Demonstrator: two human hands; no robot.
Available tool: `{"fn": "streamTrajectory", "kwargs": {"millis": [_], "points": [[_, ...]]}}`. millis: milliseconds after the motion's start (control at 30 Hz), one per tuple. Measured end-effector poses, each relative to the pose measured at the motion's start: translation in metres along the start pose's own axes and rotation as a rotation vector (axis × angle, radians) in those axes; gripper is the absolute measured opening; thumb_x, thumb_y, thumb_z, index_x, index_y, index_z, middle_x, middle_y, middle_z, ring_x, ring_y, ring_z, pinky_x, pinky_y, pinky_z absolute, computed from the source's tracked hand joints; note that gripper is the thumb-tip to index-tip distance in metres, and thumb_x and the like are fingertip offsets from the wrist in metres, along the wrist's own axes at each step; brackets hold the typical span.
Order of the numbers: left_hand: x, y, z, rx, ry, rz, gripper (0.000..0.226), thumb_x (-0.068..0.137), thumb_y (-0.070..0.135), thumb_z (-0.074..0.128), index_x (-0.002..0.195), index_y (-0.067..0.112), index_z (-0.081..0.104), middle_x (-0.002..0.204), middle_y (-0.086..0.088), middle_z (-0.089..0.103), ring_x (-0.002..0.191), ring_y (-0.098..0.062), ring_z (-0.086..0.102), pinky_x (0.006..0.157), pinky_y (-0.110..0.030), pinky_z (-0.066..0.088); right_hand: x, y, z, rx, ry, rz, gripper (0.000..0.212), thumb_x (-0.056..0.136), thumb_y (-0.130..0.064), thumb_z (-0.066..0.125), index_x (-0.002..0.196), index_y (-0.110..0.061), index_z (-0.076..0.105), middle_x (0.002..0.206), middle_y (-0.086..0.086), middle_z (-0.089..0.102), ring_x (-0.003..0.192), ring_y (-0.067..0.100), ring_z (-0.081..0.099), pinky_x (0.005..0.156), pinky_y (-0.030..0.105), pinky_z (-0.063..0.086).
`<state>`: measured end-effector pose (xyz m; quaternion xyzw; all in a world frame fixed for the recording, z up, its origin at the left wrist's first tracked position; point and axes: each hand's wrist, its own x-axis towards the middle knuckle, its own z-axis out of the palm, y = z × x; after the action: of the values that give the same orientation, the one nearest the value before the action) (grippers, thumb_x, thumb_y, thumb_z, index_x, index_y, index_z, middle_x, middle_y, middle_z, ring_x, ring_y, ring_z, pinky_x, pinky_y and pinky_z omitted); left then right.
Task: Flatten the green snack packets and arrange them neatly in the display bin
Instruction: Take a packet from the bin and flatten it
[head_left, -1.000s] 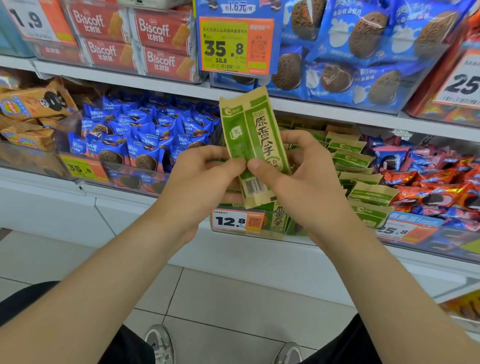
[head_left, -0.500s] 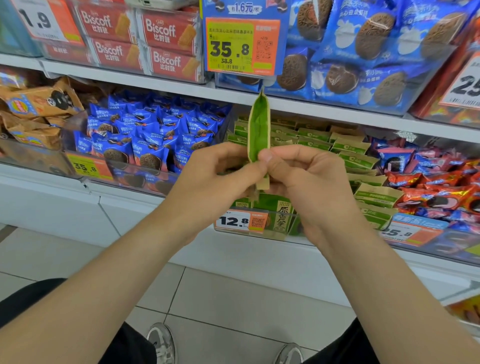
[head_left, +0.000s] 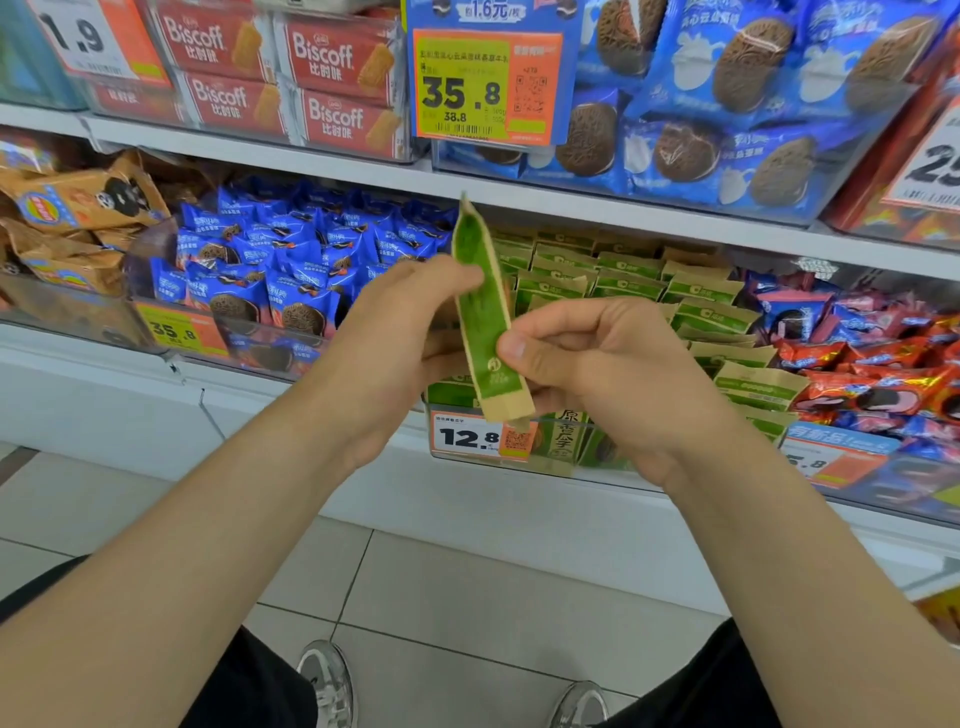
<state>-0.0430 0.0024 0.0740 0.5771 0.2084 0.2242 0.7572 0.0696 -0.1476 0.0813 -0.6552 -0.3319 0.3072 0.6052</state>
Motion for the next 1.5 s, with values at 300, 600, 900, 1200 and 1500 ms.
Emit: {"fn": "streamTrajectory", "kwargs": {"millis": [300, 600, 900, 1200, 1500], "points": [[-0.006, 0.000, 0.007, 0.196, 0.069, 0.161, 0.018, 0.104, 0.028, 0.067, 0.098, 0.012, 0.065, 0.087, -0.017, 0.068, 0.074, -0.020, 0.067, 0.065, -0.032, 0.056, 0.004, 0.000, -0.003, -0.164, 0.036, -0.072, 0.020, 0.091, -0.028, 0.082, 0.090, -0.009, 0.078, 0.076, 0.009, 0.077, 0.064, 0.028, 0.073, 0.056, 0.036, 0.057], [-0.009, -0.008, 0.012, 0.204, 0.038, 0.128, 0.014, 0.105, 0.025, 0.065, 0.096, 0.015, 0.069, 0.078, -0.008, 0.071, 0.064, -0.011, 0.064, 0.054, -0.020, 0.050, 0.013, 0.008, 0.007, -0.152, 0.242, -0.178, 0.031, 0.105, -0.022, 0.065, 0.086, 0.000, 0.077, 0.080, 0.017, 0.075, 0.072, 0.027, 0.072, 0.069, 0.040, 0.065], [-0.010, -0.004, 0.009, 0.153, -0.050, 0.040, 0.013, 0.106, 0.026, 0.062, 0.100, 0.017, 0.069, 0.084, -0.010, 0.076, 0.073, -0.021, 0.071, 0.065, -0.033, 0.060, 0.013, 0.007, -0.001, -0.336, 0.210, -0.331, 0.020, 0.098, -0.033, 0.076, 0.116, -0.025, 0.074, 0.094, 0.002, 0.074, 0.083, 0.006, 0.065, 0.071, 0.016, 0.051], [-0.011, -0.001, 0.005, 0.496, -0.241, -0.068, 0.045, 0.102, 0.057, 0.058, 0.102, 0.017, 0.080, 0.101, -0.007, 0.082, 0.087, -0.023, 0.077, 0.077, -0.042, 0.061, 0.019, 0.010, -0.029, -0.430, 0.209, -0.384, 0.019, 0.101, -0.024, 0.072, 0.090, -0.009, 0.069, 0.083, 0.011, 0.074, 0.078, 0.031, 0.071, 0.072, 0.050, 0.060], [0.000, 0.002, -0.006, 0.423, -0.188, 0.046, 0.020, 0.103, 0.022, 0.066, 0.116, 0.016, 0.080, 0.101, -0.006, 0.083, 0.094, -0.023, 0.080, 0.084, -0.034, 0.066, 0.016, 0.002, -0.029, -0.162, 0.216, -0.146, 0.033, 0.095, -0.029, 0.078, 0.120, -0.015, 0.062, 0.091, 0.009, 0.081, 0.080, 0.026, 0.080, 0.068, 0.043, 0.067]]}}
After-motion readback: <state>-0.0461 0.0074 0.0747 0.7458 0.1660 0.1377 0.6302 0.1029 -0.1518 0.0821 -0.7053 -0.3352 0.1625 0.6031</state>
